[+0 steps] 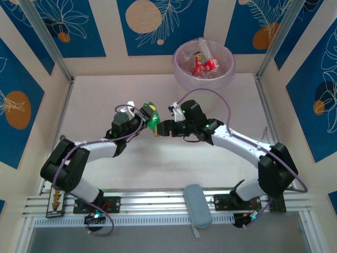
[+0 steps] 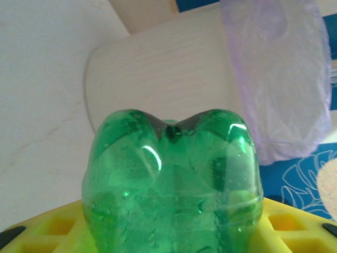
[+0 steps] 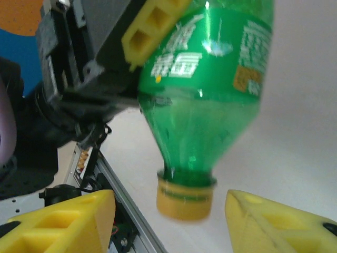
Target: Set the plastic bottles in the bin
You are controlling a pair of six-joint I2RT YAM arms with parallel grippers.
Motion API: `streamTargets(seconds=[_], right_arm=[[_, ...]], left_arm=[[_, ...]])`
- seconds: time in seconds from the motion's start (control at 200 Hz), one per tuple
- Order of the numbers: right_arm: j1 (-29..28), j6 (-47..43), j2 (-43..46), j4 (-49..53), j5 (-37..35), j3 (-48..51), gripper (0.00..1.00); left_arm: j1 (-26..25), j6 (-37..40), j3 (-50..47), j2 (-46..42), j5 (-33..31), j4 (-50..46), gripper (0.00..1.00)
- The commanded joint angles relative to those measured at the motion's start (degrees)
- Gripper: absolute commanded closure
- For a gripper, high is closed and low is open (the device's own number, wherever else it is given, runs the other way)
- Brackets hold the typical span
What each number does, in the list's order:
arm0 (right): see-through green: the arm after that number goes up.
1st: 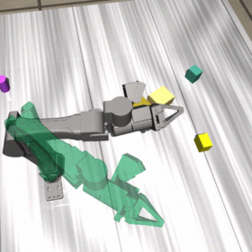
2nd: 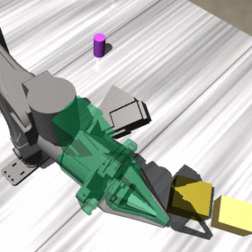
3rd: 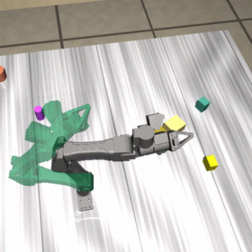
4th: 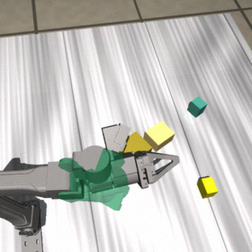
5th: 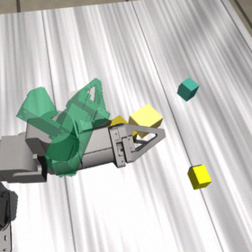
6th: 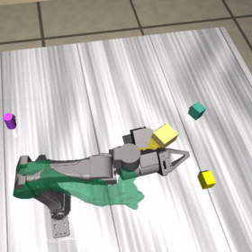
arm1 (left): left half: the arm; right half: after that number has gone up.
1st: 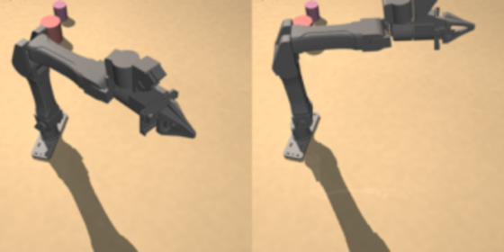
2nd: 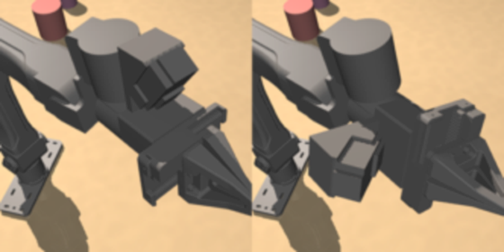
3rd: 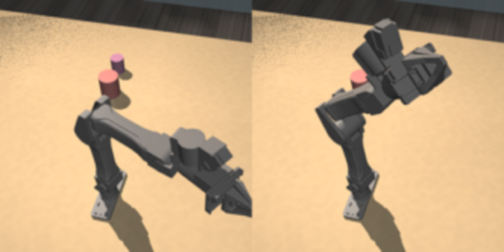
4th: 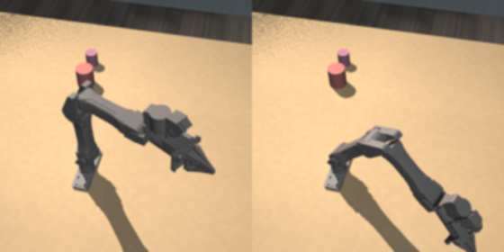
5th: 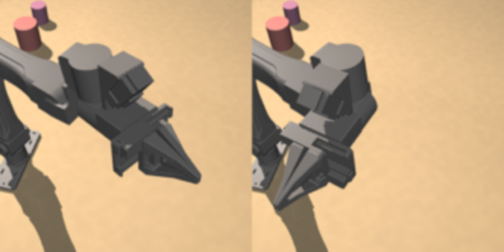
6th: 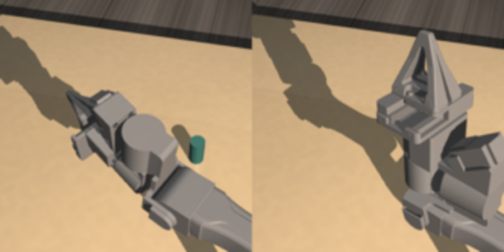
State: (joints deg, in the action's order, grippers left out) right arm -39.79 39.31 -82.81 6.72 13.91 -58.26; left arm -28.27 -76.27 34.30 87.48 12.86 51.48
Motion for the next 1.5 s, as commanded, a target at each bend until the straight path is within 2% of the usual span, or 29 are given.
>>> streamTargets(seconds=[0.0,0.105,0.27,0.375,0.695,0.91,1.17,1.321,1.491], right_arm=[[0.19,-0.78,-1.96,-0.44,-1.28,-2.65,0.42],[0.2,-0.01,-3.29,-1.93,0.4,-3.22,0.42],[-0.2,2.49,-4.56,-5.56,3.29,-1.75,0.43],[-0.07,3.14,-4.38,-6.54,3.27,-0.98,0.49],[0.53,4.11,-6.29,-7.89,5.73,-1.22,0.56],[1.68,4.38,-6.54,-8.82,7.14,-1.07,0.64],[2.86,1.26,-4.62,-5.36,6.7,-1.97,0.66],[4.9,-3.23,-0.95,1.14,4.19,-2.89,0.67],[9.67,-10.47,4.79,12.41,1.01,-6.69,0.67]], left_arm=[[-1.93,-0.96,-0.07,-2.48,-1.68,4.74,0.69],[-3.93,0.53,0.68,-2.76,-2.75,2.99,0.69],[-4.54,-0.62,0.52,-1.99,-4.07,5.69,0.69],[-4.69,-0.86,0.94,-1.58,-4.05,6.34,0.67],[-4.96,-1.67,1.35,-1.26,-5.04,8.24,0.59],[-5.0,-0.63,2.17,-1.52,-4.69,7.22,0.43],[-4.69,-0.33,1.58,-1.67,-4.91,8.66,0.0],[-2.16,-0.63,-1.58,-3.68,-5.82,12.19,0.0],[0.52,3.86,-3.42,-10.09,-4.3,4.69,0.0]])
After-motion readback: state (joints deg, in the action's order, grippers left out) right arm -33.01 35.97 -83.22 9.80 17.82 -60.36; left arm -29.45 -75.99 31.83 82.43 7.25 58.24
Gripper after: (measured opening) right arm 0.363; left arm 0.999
